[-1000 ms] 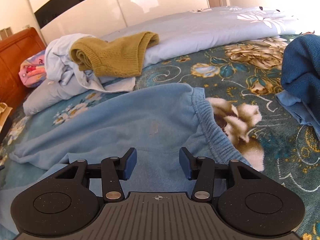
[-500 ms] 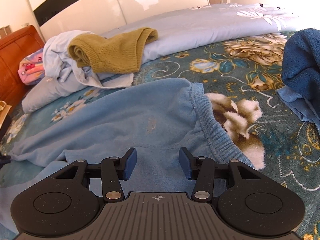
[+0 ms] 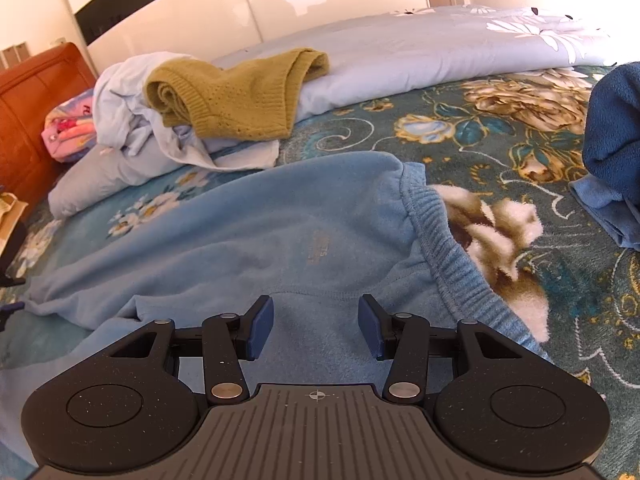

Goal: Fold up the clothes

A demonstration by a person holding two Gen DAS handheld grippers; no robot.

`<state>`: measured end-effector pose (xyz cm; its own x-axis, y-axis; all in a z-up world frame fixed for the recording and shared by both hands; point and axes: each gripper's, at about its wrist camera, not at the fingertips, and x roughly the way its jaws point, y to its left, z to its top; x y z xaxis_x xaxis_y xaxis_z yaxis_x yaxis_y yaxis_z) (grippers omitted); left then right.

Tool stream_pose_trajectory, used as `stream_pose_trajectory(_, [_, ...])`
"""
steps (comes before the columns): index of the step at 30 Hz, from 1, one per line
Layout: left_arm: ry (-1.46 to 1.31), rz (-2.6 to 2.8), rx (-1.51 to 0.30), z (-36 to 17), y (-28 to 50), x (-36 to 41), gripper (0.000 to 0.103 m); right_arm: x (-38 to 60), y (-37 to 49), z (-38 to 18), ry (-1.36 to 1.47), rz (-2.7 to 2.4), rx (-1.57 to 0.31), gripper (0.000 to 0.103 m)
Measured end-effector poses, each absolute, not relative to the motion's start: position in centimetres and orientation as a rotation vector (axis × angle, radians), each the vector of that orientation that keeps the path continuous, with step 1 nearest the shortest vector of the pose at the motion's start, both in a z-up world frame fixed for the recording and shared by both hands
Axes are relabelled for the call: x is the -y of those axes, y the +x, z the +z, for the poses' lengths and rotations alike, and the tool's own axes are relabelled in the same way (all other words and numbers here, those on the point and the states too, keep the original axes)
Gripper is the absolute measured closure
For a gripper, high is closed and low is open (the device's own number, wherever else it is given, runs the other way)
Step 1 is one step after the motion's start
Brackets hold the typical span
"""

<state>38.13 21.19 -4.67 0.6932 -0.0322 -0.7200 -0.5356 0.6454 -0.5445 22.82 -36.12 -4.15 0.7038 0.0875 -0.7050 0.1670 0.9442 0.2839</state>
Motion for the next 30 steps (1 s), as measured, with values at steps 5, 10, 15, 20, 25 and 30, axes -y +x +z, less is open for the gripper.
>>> stream_pose_trajectory(5, [-0.71, 0.36, -0.794, -4.7, 38.3, -20.1, 0.086, 36.6, 23.0, -3.8, 0.361, -0.049, -0.783, 0.06])
stream_pose_trajectory(10, [-0.752, 0.372, -0.756, -5.1, 36.4, -21.2, 0.103, 36.5, 22.7, -3.8, 0.362, -0.046, -0.785, 0.06])
stream_pose_trajectory(15, [-0.835, 0.282, -0.702, -5.1, 34.7, -22.8, 0.103, 36.5, 22.5, -3.5, 0.354, -0.044, -0.782, 0.06])
stream_pose_trajectory(20, [-0.87, 0.304, -0.757, -4.9, 36.3, -22.3, 0.079, 36.1, 22.8, -3.5, 0.359, -0.034, -0.782, 0.06])
stream_pose_trajectory(25, [-0.737, 0.319, -0.83, -4.4, 39.1, -20.3, 0.064, 35.7, 23.0, -3.6, 0.348, -0.018, -0.783, 0.06])
stream_pose_trajectory(30, [-0.548, 0.392, -0.875, -4.0, 40.3, -18.1, 0.088, 35.8, 23.2, -3.8, 0.356, -0.014, -0.783, 0.06])
